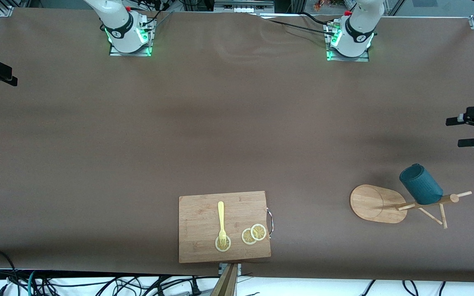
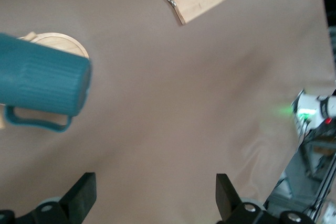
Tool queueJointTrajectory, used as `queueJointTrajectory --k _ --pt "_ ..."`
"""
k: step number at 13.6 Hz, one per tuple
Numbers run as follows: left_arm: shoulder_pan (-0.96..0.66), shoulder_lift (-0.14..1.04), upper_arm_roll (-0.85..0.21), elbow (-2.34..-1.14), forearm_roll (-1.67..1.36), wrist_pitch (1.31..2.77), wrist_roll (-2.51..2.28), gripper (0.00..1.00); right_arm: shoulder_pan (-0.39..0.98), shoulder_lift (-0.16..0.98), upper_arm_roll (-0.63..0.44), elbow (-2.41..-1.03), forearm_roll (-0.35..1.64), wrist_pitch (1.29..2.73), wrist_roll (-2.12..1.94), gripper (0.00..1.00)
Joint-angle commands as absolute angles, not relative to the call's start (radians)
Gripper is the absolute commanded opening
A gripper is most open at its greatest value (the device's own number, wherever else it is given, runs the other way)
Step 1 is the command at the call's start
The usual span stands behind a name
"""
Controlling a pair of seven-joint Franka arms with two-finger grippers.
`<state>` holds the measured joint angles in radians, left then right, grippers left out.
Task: Pass cup and hang on rack
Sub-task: 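Open the left gripper and release the mug on the peg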
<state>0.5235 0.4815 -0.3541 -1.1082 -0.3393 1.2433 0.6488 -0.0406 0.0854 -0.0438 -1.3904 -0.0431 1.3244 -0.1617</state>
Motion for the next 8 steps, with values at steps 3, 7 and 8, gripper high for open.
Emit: queueJointTrajectory --k 3,7,8 --pt "0.370 0.388 -0.334 -1.049 -0.218 1.180 0.467 1.00 -0.052 0.077 -0.038 -1.399 -0.026 1.331 -0.152 1.00" --pt "0.281 0.335 -0.336 -1.051 -0.142 1.183 0.399 1.00 -0.051 0.077 -0.037 -1.399 -0.028 1.331 -0.152 1.00" --pt "0.246 0.310 -0.337 -1.052 -0.080 1.183 0.385 1.00 -0.051 0.077 -0.037 -1.399 -0.028 1.331 -0.152 1.00"
